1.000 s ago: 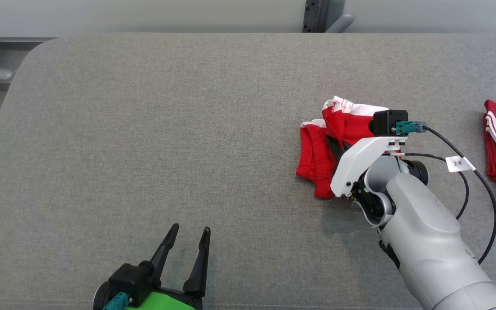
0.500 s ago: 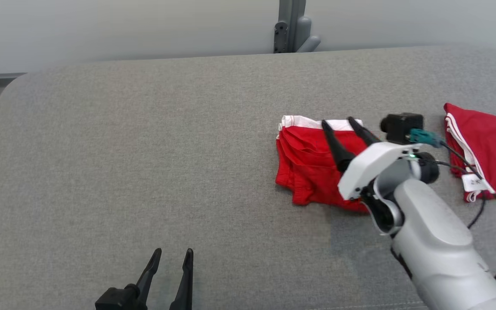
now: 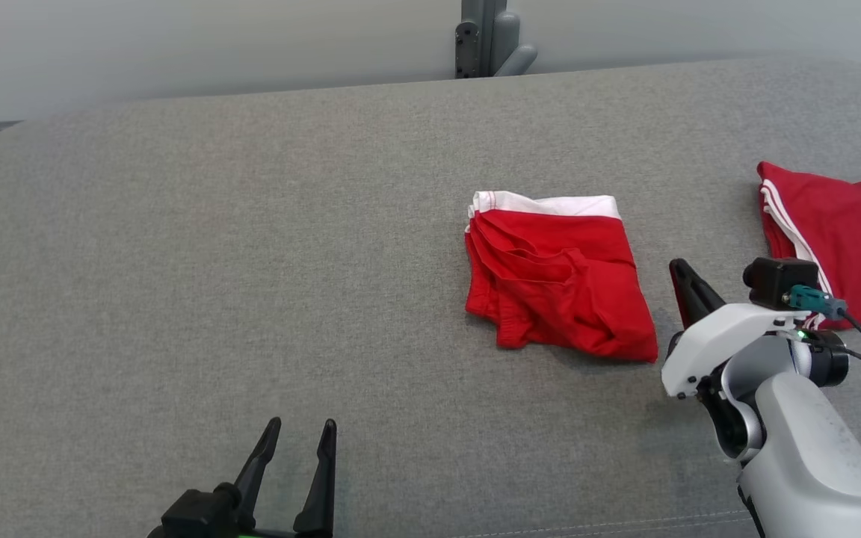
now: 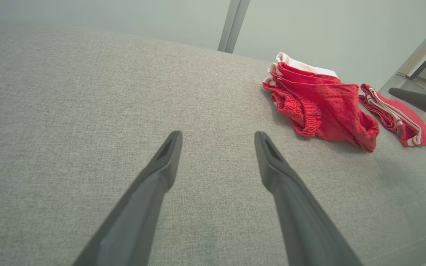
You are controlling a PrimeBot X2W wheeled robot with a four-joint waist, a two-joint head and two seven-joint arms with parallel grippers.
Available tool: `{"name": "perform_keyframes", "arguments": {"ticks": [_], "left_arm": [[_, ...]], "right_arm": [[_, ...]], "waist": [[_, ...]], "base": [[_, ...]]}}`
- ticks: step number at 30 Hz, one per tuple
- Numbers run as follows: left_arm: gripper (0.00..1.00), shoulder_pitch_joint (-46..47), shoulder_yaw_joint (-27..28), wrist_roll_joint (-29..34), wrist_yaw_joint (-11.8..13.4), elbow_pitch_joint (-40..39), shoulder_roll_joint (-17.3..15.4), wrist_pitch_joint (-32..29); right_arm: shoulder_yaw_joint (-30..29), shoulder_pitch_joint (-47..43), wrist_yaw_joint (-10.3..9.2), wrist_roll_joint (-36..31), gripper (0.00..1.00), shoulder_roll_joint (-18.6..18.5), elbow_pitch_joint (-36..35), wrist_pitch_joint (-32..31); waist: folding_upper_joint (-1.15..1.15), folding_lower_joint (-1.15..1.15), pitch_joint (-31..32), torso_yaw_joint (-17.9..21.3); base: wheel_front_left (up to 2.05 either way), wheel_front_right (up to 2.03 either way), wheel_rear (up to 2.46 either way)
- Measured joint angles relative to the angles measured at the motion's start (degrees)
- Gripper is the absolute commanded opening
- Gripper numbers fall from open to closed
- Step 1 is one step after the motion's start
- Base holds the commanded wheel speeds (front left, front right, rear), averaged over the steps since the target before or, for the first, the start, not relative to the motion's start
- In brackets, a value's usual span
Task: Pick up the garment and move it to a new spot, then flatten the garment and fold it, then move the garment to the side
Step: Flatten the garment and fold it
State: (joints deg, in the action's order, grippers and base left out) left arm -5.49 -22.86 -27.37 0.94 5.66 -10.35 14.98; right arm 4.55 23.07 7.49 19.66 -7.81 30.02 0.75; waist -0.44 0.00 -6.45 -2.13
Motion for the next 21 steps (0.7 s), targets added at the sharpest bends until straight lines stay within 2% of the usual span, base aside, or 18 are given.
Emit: {"name": "perform_keyframes", "arguments": {"ticks": [6, 14, 21], "left_arm": [[1.0, 1.32, 0.27, 0.0, -0.43, 0.65, -0.21, -0.01], [1.0, 1.77, 0.2, -0.04, -0.69, 1.86, 0.04, 0.0], [1.0, 1.43, 0.27, -0.04, -0.66, 2.25, 0.63, 0.0]], "right_arm": [[1.55, 2.24, 0.0, -0.94, 0.0, 1.88, 6.15, 0.71], [5.1, 6.59, 0.0, -1.11, 0.0, 2.46, 14.86, 3.0], [14.43, 6.59, 0.0, 2.03, 0.0, 3.56, 15.39, 4.74]], "waist": [[0.0, 0.0, -2.01, -1.95], [0.0, 0.0, -2.84, -4.61], [0.0, 0.0, -0.99, -5.66]], "base": [[0.0, 0.0, 0.0], [0.0, 0.0, 0.0], [0.0, 0.0, 0.0]]}}
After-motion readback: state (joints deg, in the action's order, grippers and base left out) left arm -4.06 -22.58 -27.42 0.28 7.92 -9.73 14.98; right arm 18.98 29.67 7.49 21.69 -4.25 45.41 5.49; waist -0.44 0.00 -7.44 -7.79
